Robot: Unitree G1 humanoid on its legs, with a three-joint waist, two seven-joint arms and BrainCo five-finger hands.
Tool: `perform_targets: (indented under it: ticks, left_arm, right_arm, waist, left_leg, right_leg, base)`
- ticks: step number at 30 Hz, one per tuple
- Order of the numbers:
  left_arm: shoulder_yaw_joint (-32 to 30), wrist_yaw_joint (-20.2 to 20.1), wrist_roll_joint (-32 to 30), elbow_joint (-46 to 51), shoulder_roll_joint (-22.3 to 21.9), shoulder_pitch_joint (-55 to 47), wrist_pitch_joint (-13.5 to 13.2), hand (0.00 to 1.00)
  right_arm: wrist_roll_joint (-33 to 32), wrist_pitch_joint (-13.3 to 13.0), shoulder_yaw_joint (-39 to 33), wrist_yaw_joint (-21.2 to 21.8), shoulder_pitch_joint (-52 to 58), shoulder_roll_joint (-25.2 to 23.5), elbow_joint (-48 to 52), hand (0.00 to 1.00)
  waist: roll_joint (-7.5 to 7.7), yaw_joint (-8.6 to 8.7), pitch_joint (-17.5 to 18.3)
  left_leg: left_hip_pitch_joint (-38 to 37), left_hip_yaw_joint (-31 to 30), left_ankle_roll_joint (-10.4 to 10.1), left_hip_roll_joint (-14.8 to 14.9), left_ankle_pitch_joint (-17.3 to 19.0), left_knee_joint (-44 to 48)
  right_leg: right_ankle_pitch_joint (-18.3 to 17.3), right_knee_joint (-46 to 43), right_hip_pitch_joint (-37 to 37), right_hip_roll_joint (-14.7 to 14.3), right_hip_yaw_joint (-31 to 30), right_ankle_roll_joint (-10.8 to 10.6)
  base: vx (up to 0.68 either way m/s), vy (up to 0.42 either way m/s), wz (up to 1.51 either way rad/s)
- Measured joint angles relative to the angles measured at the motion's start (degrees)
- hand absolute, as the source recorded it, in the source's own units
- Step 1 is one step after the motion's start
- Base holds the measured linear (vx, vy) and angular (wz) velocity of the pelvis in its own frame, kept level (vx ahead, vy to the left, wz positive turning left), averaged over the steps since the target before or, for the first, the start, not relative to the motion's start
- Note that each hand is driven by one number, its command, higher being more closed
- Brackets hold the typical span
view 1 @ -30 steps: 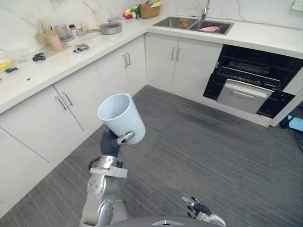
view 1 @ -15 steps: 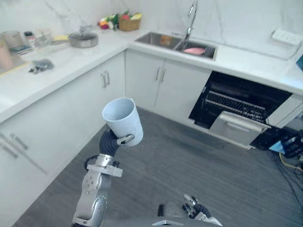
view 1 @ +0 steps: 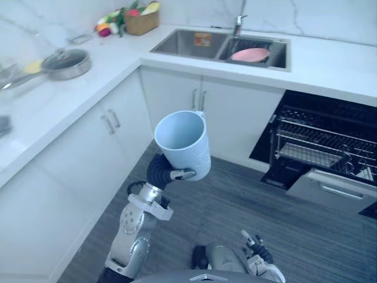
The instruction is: Walk over to the sink, pick up the cup, carry it to the dishwasher, place the cup inside the dishwasher, then close the dishwasher door
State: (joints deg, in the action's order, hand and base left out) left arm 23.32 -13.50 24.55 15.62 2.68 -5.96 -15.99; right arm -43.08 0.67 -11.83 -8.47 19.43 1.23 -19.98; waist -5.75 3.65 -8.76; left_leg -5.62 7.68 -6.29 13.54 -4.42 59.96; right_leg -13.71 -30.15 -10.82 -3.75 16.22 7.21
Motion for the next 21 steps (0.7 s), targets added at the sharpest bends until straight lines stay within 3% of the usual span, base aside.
perform_targets:
  ticks: [1,2,3,5,6,7,8,9,10,11,12,13,14,15,16,17,18,19,21]
  left_arm:
    - [1.0,-0.1,0.0,0.0,-0.4,-0.1,0.0,1.00]
    - [1.5,-0.6,0.0,0.0,-0.4,-0.5,-0.1,1.00]
    - [1.5,-0.7,0.0,0.0,-0.4,-0.8,-0.3,1.00]
    - [1.5,-0.9,0.2,0.8,-0.4,-2.0,-0.9,1.00]
    - [1.5,-1.0,0.2,1.3,-0.3,-2.4,-1.0,1.00]
    - [1.6,-1.2,0.2,2.3,-0.3,-3.4,-1.1,1.00]
    - [1.7,-1.1,0.3,2.8,-0.1,-4.0,-1.2,1.00]
    - [2.2,-0.5,0.5,4.1,1.0,-5.4,-1.4,1.00]
    - [2.4,-0.1,0.4,4.4,2.2,-6.0,-1.5,1.00]
    - [2.4,0.4,0.5,4.3,2.8,-6.2,-1.6,1.00]
    - [2.1,0.9,1.5,4.2,3.8,-6.8,-2.5,1.00]
    - [1.6,0.8,2.5,3.8,5.9,-7.2,-3.2,1.00]
    - [1.3,0.9,2.9,3.9,6.6,-7.1,-3.2,1.00]
    - [1.1,1.2,2.9,3.9,7.4,-6.6,-3.1,1.00]
    - [1.4,0.9,2.9,4.0,8.1,-5.6,-2.8,1.00]
    - [1.9,0.4,2.8,4.4,7.7,-5.6,-2.6,1.00]
    - [2.2,0.1,2.8,4.8,7.5,-5.7,-2.6,1.00]
    - [3.1,-1.0,2.2,4.4,7.8,-5.1,-2.4,1.00]
    - [4.9,-1.1,2.0,3.9,7.7,-5.1,-1.7,1.00]
  right_arm:
    - [-0.1,-2.3,-0.2,-3.0,0.6,-0.2,4.0,0.00]
    - [-0.1,-5.7,-0.3,-6.2,0.5,-0.4,7.1,0.00]
    - [0.1,-7.3,-0.4,-7.9,0.4,-0.5,9.1,0.00]
    - [1.5,-13.2,-0.9,-13.8,-1.2,-0.4,18.3,0.00]
    - [2.8,-14.3,-1.2,-15.4,-2.2,-0.2,20.3,0.00]
    - [4.3,-16.1,-2.4,-18.2,-5.0,0.4,24.2,0.00]
    - [5.7,-17.0,-3.0,-19.7,-6.4,0.8,25.6,0.00]
    - [8.6,-18.3,-3.9,-22.4,-8.6,1.8,27.3,0.00]
    - [24.5,-18.8,-6.8,-29.2,-9.2,2.3,26.9,0.00]
    - [31.4,-21.2,-9.1,-31.8,-8.9,2.6,25.3,0.00]
    - [31.3,-23.8,-13.9,-32.6,-8.1,3.0,23.5,0.00]
    - [27.6,-25.8,-17.4,-31.9,-6.5,2.1,22.3,0.00]
    - [25.8,-26.1,-18.7,-31.8,-5.6,1.7,22.3,0.00]
    - [20.4,-31.1,-19.2,-27.9,-4.1,0.2,22.3,0.00]
    - [10.1,-36.9,-19.2,-17.9,-3.0,-3.5,24.3,0.00]
    - [8.1,-39.7,-18.2,-14.7,-2.3,-4.6,26.2,0.00]
    - [8.3,-40.9,-16.7,-12.8,-2.0,-4.5,27.0,0.00]
    - [9.6,-41.7,-14.2,-10.6,-2.4,-4.4,27.0,0.00]
    - [9.9,-40.7,-11.6,-10.2,-3.2,-4.3,28.9,0.00]
  waist:
    - [-0.28,-0.13,-0.2]
    - [0.21,-0.57,-0.5]
    - [0.55,-0.96,-0.6]
    - [1.35,-2.82,-0.2]
    - [1.51,-3.09,-0.2]
    - [1.70,-3.68,0.0]
    - [1.93,-3.87,0.3]
    - [3.01,-3.99,1.1]
    - [4.18,-4.33,1.8]
    - [4.61,-4.29,2.0]
    - [5.12,-4.62,2.6]
    - [7.80,-3.78,3.7]
    - [8.14,-3.18,4.0]
    - [8.21,-2.27,3.9]
    - [8.58,-2.26,3.2]
    - [8.09,-2.38,3.4]
    - [7.90,-2.54,3.5]
    - [9.58,-1.82,3.6]
    - [7.83,-1.54,3.9]
  left_leg:
    - [6.1,-2.2,0.8,0.5,2.6,8.8]
    - [11.2,-2.6,2.5,0.5,6.3,13.0]
    - [13.2,-2.3,3.4,0.6,8.3,13.0]
    - [19.1,1.3,4.8,1.8,15.0,4.4]
    - [19.9,2.0,4.8,1.8,16.4,0.4]
    - [20.6,1.6,4.7,0.8,18.1,-10.6]
    - [20.4,0.8,4.4,-0.1,18.1,-17.0]
    - [20.0,-4.1,3.6,-3.3,17.3,-30.2]
    - [20.0,-8.9,2.8,-5.9,15.0,-39.2]
    - [20.0,-10.6,2.6,-6.8,13.2,-41.4]
    - [19.4,-10.6,2.3,-8.0,6.6,-40.3]
    - [19.5,-7.4,1.3,-9.4,9.4,-35.8]
    - [19.7,-6.1,2.1,-9.5,11.0,-33.7]
    - [20.0,-4.3,2.8,-8.9,13.1,-28.4]
    - [21.7,-1.7,2.7,-8.6,15.3,-21.3]
    - [17.5,-0.4,3.7,-8.8,15.5,-27.3]
    - [13.9,0.1,4.1,-8.8,18.5,-30.3]
    - [8.8,2.5,5.2,-11.2,19.2,-34.7]
    - [4.2,3.6,5.1,-10.2,19.1,-38.6]
  right_leg:
    - [-1.2,1.8,3.1,-1.8,-1.7,0.8]
    - [-1.9,4.1,6.9,-2.8,-4.1,1.2]
    - [-2.1,5.4,8.9,-3.0,-5.5,1.2]
    - [-2.4,9.9,15.0,-3.6,-13.1,0.9]
    - [-2.3,10.4,16.2,-3.6,-15.5,0.4]
    - [-2.8,11.2,18.0,-3.4,-20.0,0.3]
    - [-3.3,11.2,18.4,-3.2,-22.4,0.3]
    - [-4.7,10.9,18.7,-2.4,-27.4,-0.3]
    - [-6.7,10.2,19.1,-1.3,-31.4,-1.2]
    - [-8.0,9.7,19.3,-0.7,-33.0,-1.7]
    - [-10.8,7.8,20.5,0.7,-35.8,-3.6]
    - [-12.7,6.1,20.8,3.7,-36.0,-6.0]
    - [-12.1,5.1,20.5,4.4,-36.0,-7.0]
    - [-9.2,2.8,20.4,4.7,-35.8,-8.0]
    - [-6.3,-3.0,19.4,4.7,-34.0,-9.2]
    - [-3.9,-11.2,16.5,5.7,-29.2,-12.7]
    - [-1.3,-17.7,13.3,7.3,-26.1,-14.5]
    - [-3.6,-27.2,7.8,12.7,-21.1,-12.6]
    - [-6.3,-24.9,5.0,14.2,-12.9,-10.5]
  base:
    - [0.61,-0.059,-0.91]
    - [0.51,-0.035,-1.01]
    - [0.50,-0.014,-1.24]
    - [0.48,0.037,-1.53]
    - [0.50,0.123,-1.72]
    - [0.41,0.155,-1.46]
    - [0.53,0.261,-1.92]
    - [0.68,0.401,-1.87]
    - [0.69,0.420,-1.73]
    - [0.60,0.374,-1.56]
    - [0.63,0.382,-1.20]
    - [0.62,0.371,-1.09]
    - [0.70,0.413,-0.80]
    - [0.48,0.318,-0.83]
    - [0.39,0.311,-1.02]
    - [0.18,0.238,-0.97]
    - [0.19,0.167,-0.89]
    - [0.20,0.111,-0.68]
    - [0.27,0.086,-0.45]
